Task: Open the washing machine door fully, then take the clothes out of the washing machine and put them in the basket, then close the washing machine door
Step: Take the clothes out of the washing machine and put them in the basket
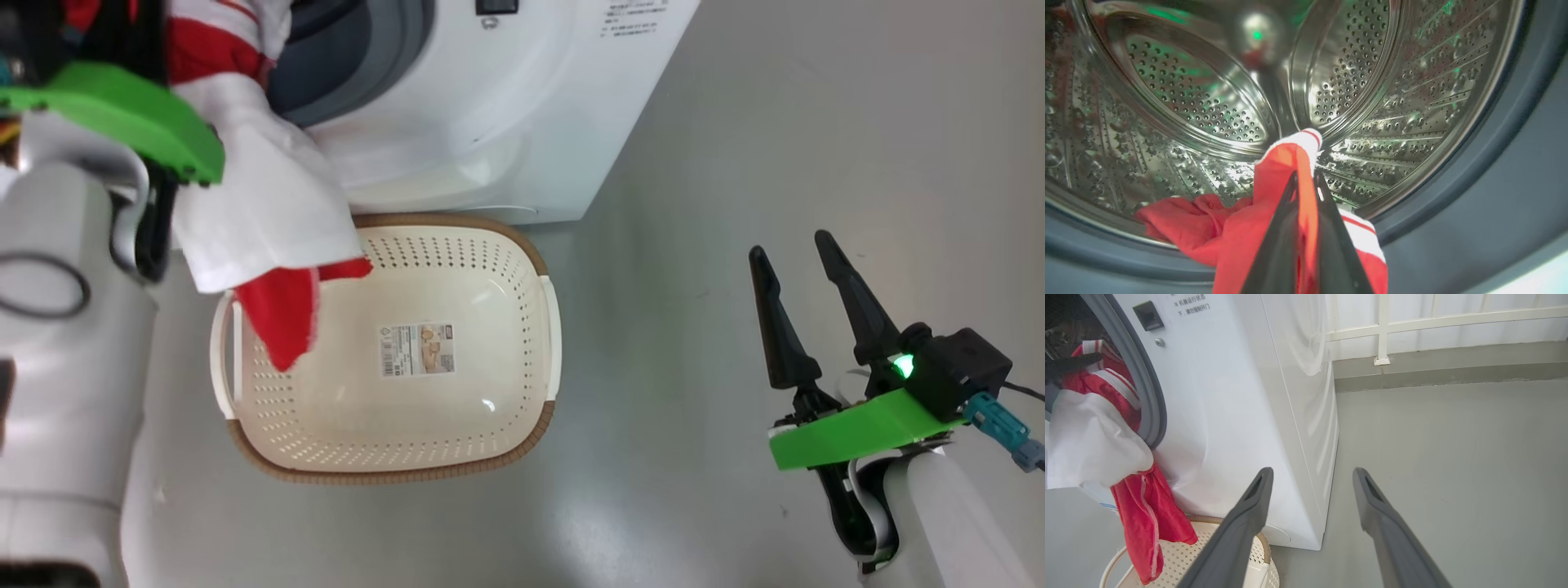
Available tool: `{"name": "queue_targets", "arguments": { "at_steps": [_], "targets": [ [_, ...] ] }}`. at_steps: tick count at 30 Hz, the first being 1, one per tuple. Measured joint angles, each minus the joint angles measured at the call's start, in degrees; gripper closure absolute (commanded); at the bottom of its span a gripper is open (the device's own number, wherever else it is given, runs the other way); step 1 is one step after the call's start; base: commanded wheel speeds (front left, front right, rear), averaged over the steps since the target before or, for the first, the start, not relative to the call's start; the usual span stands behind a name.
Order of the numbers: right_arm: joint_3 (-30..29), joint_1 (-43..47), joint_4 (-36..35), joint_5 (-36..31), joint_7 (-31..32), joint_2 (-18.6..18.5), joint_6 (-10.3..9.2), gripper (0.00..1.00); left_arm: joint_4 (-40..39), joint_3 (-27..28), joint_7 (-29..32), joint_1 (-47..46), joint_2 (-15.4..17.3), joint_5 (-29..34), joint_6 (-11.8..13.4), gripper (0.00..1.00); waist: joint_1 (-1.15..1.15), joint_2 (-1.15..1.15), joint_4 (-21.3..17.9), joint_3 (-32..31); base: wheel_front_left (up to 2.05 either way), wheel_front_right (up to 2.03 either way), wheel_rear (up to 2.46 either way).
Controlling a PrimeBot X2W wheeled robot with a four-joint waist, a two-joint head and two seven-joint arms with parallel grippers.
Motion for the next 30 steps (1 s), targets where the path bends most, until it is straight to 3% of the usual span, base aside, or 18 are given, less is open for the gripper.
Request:
{"name": "queue_targets", "arguments": {
  "at_steps": [15, 30],
  "targets": [
    [-0.7, 2.0, 0.3, -0.4, 0.0, 0.0, 0.0, 0.0, -32.0, 12.3, -0.3, 21.0, -4.1, 4.4, 0.3, 1.0, 0.0, 0.0, 2.1, -3.1, 0.0, 0.0, 0.0],
    [-0.7, 2.1, 0.3, -0.4, 0.0, 0.0, 0.0, 0.0, -57.7, 16.4, -0.5, 33.4, -8.3, 6.6, -0.7, 1.0, 0.0, 0.0, 2.8, -3.1, 0.0, 0.0, 0.0]
  ]
}}
